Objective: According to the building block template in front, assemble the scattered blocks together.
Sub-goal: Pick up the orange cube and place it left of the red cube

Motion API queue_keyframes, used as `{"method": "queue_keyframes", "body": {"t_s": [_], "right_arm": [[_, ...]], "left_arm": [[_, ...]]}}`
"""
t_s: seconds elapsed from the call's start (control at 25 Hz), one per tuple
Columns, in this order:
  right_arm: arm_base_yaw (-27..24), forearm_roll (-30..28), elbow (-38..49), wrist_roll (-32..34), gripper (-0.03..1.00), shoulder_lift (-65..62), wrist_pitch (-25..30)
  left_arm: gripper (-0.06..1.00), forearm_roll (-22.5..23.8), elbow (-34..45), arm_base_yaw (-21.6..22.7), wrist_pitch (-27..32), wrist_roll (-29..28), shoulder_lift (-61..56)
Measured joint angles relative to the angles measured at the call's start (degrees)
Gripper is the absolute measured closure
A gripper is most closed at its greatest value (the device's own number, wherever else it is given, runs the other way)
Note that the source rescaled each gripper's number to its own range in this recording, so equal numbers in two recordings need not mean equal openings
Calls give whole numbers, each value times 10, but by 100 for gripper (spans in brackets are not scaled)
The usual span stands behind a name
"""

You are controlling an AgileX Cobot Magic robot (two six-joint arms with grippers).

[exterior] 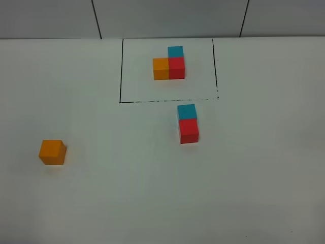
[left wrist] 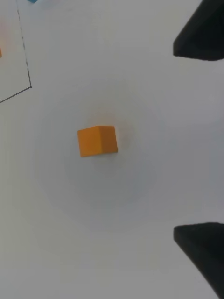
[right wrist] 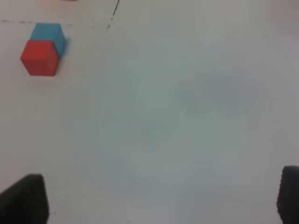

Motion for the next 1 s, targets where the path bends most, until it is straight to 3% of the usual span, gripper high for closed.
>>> {"method": "queue_keyframes", "body": {"t_s": [1.0], "right_arm": [[0, 7, 0, -4, 4, -23, -4]], "left_arm": [[31, 0, 0, 0, 0, 0, 0]]}}
